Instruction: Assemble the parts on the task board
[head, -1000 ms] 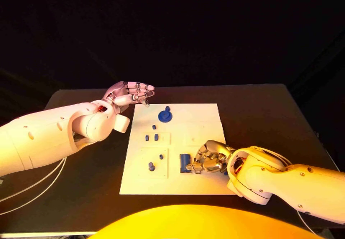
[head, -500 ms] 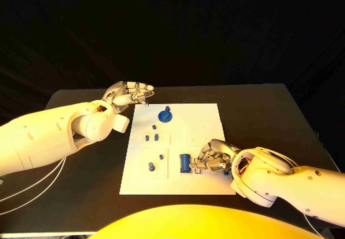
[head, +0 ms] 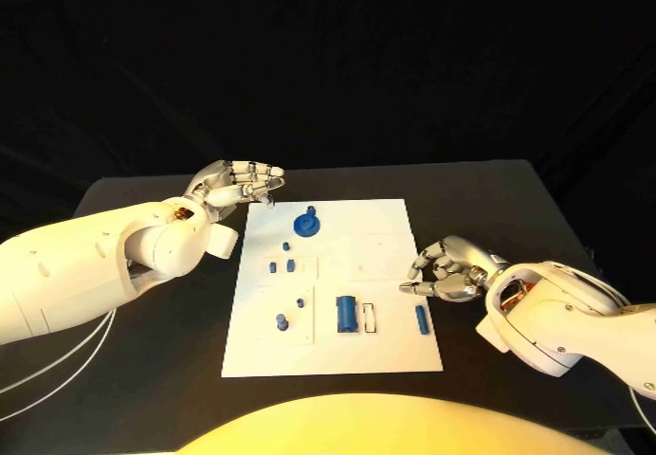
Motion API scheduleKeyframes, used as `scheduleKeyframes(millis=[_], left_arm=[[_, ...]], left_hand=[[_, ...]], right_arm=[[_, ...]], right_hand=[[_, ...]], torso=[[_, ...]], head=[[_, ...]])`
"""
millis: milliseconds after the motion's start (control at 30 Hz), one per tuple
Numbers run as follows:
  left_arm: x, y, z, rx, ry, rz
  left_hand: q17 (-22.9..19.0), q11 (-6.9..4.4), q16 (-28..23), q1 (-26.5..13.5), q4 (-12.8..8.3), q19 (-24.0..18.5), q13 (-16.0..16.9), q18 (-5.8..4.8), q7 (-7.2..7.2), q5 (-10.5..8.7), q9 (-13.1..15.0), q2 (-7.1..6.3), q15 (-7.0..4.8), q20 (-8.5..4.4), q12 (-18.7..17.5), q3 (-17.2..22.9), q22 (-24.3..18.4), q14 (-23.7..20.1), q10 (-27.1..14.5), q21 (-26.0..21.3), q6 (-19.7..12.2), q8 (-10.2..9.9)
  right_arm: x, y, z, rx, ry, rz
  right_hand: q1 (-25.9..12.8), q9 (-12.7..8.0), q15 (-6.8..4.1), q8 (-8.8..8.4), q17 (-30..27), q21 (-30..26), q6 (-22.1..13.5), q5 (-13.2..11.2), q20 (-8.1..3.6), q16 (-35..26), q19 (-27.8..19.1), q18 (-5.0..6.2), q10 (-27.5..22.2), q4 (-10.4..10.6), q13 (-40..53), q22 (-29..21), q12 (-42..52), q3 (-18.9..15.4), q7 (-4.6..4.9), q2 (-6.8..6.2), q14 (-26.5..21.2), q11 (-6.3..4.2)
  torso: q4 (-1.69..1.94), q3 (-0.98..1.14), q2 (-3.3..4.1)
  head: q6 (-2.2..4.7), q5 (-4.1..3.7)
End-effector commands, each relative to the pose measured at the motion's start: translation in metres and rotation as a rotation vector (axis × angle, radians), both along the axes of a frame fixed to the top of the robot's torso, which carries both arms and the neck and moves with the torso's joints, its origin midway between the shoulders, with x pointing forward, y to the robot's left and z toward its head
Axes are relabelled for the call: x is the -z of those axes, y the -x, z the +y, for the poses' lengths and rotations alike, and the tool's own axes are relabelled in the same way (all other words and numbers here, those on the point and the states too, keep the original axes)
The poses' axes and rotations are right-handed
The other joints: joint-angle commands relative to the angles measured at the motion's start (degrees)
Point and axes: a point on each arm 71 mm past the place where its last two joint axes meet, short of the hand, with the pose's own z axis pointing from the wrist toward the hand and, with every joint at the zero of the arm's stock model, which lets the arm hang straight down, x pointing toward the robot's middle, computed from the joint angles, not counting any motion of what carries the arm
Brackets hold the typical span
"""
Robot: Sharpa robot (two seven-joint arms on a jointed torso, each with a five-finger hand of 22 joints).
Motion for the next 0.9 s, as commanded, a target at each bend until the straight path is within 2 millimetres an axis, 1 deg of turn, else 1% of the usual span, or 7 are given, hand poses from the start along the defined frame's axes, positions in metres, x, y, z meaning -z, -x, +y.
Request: scheduleKeyframes(millis=[33, 167, 300, 467, 567, 733, 900], left_arm=[[-0.002, 0.002, -0.004, 0.023, 0.018, -0.004], [-0.002, 0.002, -0.006, 0.027, 0.021, -0.006], [-0.002, 0.002, -0.005, 0.025, 0.020, -0.007], [-0.002, 0.002, -0.004, 0.023, 0.020, -0.009], [-0.002, 0.002, -0.003, 0.022, 0.019, -0.009], [-0.002, 0.002, -0.002, 0.020, 0.019, -0.009], [-0.002, 0.002, -0.002, 0.020, 0.019, -0.009]], left_hand=[[0.0, -0.02, -0.1, -0.1, 0.2, 0.0, -0.1, 0.76, -0.07, 0.18, 0.0, 0.43, -0.02, 0.29, 0.3, -0.2, 0.0, -0.6, -0.4, -0.3, -0.3, 0.4], [-0.1, -0.01, -0.1, -0.1, 0.2, 0.0, -0.1, 0.75, -0.07, 0.17, 0.0, 0.41, -0.02, 0.30, 0.3, -0.2, -0.1, -0.6, -0.4, -0.3, -0.3, 0.4], [-0.1, -0.01, -0.1, -0.1, 0.2, 0.0, -0.1, 0.75, -0.07, 0.17, 0.0, 0.41, -0.02, 0.30, 0.3, -0.2, -0.1, -0.6, -0.4, -0.3, -0.3, 0.4], [-0.1, 0.00, -0.1, -0.3, 0.3, 0.0, -0.1, 0.75, -0.05, 0.16, 0.0, 0.41, 0.00, 0.31, 0.4, -0.2, -0.1, -0.6, -0.4, -0.4, -0.4, 0.4], [-0.1, 0.00, -0.1, -0.3, 0.3, 0.0, -0.1, 0.75, -0.05, 0.16, 0.0, 0.41, 0.00, 0.31, 0.4, -0.2, -0.1, -0.6, -0.4, -0.4, -0.4, 0.4], [-0.1, 0.00, -0.1, -0.3, 0.3, 0.0, -0.1, 0.75, -0.05, 0.16, 0.0, 0.41, 0.00, 0.31, 0.4, -0.2, -0.1, -0.6, -0.4, -0.4, -0.4, 0.4], [-0.1, 0.00, -0.1, -0.3, 0.3, 0.0, -0.1, 0.75, -0.05, 0.16, 0.0, 0.41, 0.00, 0.31, 0.4, -0.2, -0.1, -0.6, -0.4, -0.4, -0.4, 0.4]], right_arm=[[-0.001, 0.002, -0.008, -0.033, 0.044, -0.046], [0.006, 0.008, -0.019, -0.047, 0.127, -0.003], [0.017, 0.016, -0.022, -0.061, 0.177, 0.050], [0.027, 0.021, -0.022, -0.068, 0.219, 0.073], [0.030, 0.022, -0.021, -0.067, 0.238, 0.082], [0.034, 0.023, -0.017, -0.072, 0.249, 0.092], [0.040, 0.025, -0.012, -0.082, 0.253, 0.106]], right_hand=[[0.4, -0.1, 0.29, -0.30, 11.0, -0.3, -0.3, 0.1, 0.31, -0.4, 1.5, -0.45, 0.4, 0.2, 6.9, 11.6, -0.4, 0.2, 0.03, -0.29, 5.1, 0.42], [0.4, 0.1, 0.27, 0.12, 10.8, -0.4, 1.1, 0.1, 0.42, -0.4, 1.5, -0.43, 0.2, 0.3, 6.6, 11.6, -0.8, 0.0, -0.23, -0.71, 5.1, 0.28], [-0.7, 0.3, 0.08, 0.46, 11.1, -0.1, 2.1, 0.1, 0.35, -0.4, 1.5, -0.46, 0.2, 0.5, 6.6, 11.6, -0.8, -0.5, -0.55, -0.88, 5.1, 0.03], [-1.7, 0.6, -0.28, 1.05, 11.5, 0.5, 3.6, 0.2, 0.10, -0.2, 1.8, -0.56, 0.4, 0.5, 6.8, 11.8, -0.6, -0.7, -1.11, -0.69, 5.2, -0.44], [-2.2, 0.8, -0.43, 1.29, 11.6, 0.7, 4.0, 0.2, -0.03, -0.2, 1.8, -0.60, 0.5, 0.5, 6.8, 11.8, -0.6, -0.9, -1.32, -0.75, 5.2, -0.63], [-2.5, 0.9, -0.56, 1.52, 11.7, 0.8, 4.4, 0.2, -0.14, -0.2, 1.9, -0.62, 0.6, 0.5, 6.9, 11.9, -0.5, -0.9, -1.51, -0.75, 5.3, -0.78], [-2.8, 1.0, -0.65, 1.65, 11.8, 0.9, 4.6, 0.2, -0.21, -0.1, 1.9, -0.65, 0.6, 0.5, 7.0, 11.9, -0.5, -1.0, -1.62, -0.72, 5.3, -0.88]], torso=[[-0.09, 0.09, -0.03], [-0.02, 0.09, -0.05], [-0.12, 0.03, -0.08], [0.06, 0.11, 0.01], [0.16, 0.06, -0.01], [-0.02, 0.04, 0.05], [0.05, 0.07, 0.02]], head=[[-0.06, -0.29], [-0.10, -0.40], [-0.07, -0.27], [-0.02, -0.41], [-0.11, -0.46], [-0.22, -0.35], [-0.39, -0.28]])
